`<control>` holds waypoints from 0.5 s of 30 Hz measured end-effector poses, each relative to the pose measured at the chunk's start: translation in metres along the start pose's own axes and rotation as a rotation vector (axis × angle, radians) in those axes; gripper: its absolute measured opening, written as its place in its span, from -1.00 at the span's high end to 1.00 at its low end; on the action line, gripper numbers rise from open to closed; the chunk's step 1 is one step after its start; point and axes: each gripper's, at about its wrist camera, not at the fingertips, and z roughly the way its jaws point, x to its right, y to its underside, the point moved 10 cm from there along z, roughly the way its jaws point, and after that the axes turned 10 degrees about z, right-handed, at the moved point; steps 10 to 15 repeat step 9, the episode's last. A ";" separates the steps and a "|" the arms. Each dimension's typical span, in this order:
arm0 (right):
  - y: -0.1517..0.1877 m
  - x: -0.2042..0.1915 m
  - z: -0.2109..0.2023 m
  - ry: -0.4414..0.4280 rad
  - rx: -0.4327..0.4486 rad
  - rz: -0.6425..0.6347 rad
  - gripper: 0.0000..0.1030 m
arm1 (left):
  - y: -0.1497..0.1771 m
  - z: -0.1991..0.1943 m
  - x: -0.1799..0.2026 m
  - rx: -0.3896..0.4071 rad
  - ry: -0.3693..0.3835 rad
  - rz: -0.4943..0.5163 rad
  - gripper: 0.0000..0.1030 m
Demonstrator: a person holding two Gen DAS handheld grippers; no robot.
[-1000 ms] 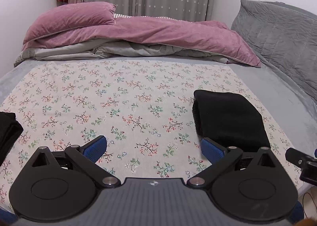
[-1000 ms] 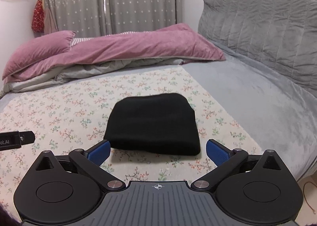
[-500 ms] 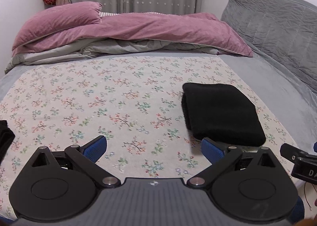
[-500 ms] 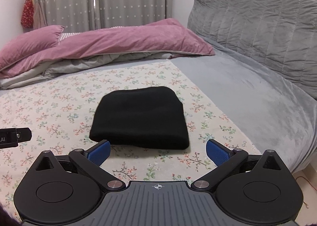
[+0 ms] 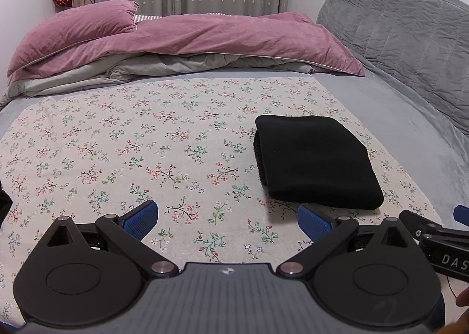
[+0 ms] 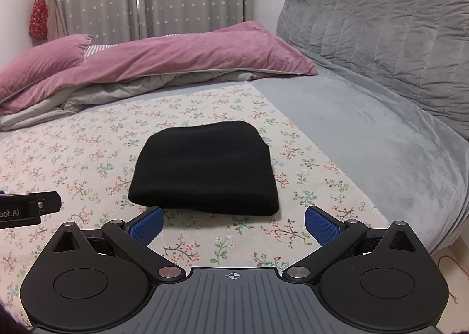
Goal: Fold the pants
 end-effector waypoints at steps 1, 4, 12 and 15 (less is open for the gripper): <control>0.000 -0.001 0.000 -0.001 -0.001 -0.003 -1.00 | 0.000 0.000 0.001 -0.001 0.004 0.001 -1.00; 0.001 -0.002 0.001 0.001 -0.004 -0.006 -1.00 | 0.000 0.001 0.004 -0.002 0.014 0.007 -1.00; 0.000 0.000 0.001 0.012 0.002 -0.010 -1.00 | -0.001 0.003 0.011 -0.005 0.035 0.018 -1.00; 0.000 0.000 0.001 0.012 0.002 -0.010 -1.00 | -0.001 0.003 0.011 -0.005 0.035 0.018 -1.00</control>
